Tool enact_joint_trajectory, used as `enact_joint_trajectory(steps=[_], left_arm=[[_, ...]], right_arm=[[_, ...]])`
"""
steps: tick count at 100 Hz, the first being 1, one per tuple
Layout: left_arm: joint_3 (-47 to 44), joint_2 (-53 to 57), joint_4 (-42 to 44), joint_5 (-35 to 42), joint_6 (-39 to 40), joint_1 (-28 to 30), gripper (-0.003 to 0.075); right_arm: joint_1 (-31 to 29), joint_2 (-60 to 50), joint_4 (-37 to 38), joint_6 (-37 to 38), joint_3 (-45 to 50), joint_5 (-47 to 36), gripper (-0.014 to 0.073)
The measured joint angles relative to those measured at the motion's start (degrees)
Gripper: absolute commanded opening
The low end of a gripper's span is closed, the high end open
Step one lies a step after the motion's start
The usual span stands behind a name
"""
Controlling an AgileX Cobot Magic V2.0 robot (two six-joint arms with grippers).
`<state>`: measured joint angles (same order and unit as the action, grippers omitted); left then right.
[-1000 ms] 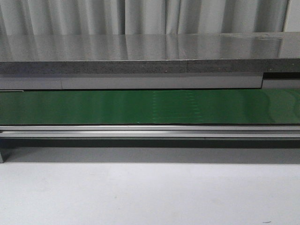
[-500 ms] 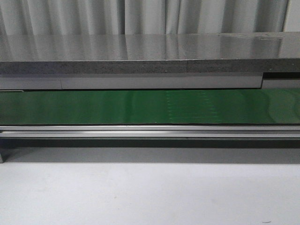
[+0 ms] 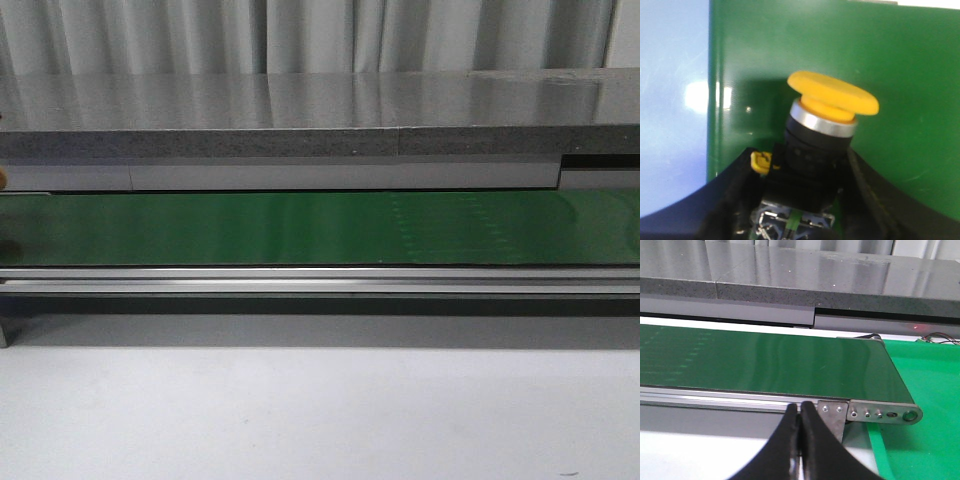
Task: Move button from left to right
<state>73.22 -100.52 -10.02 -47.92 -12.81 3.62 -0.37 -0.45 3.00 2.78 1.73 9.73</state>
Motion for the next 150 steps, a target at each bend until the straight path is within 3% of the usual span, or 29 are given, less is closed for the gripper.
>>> enact_joint_trajectory(steps=[10,19,49,77,121,150], left_arm=[[0.0,0.0,-0.07,0.0,0.0,0.0,0.0573],[0.0,0.0,-0.2,0.09,0.0,0.0,0.0629],[0.0,2.38,-0.27,-0.16,0.0,0.0,0.0624],[-3.45,13.66,-0.49,4.3,0.0,0.0,0.0624],[-29.78,44.95,-1.41,22.44,0.0,-4.7,0.0624],[-45.41,66.97,-1.48,27.93,0.0,-7.95,0.0624]], right_arm=[[0.0,0.0,0.0,0.0,0.0,0.0,-0.0068],[0.0,0.0,0.0,0.0,0.0,0.0,-0.0068],[0.0,0.0,0.0,0.0,0.0,0.0,-0.0068],[0.0,0.0,0.0,0.0,0.0,0.0,-0.0068],[0.0,0.0,0.0,0.0,0.0,0.0,-0.0068],[0.0,0.0,0.0,0.0,0.0,0.0,-0.0068]])
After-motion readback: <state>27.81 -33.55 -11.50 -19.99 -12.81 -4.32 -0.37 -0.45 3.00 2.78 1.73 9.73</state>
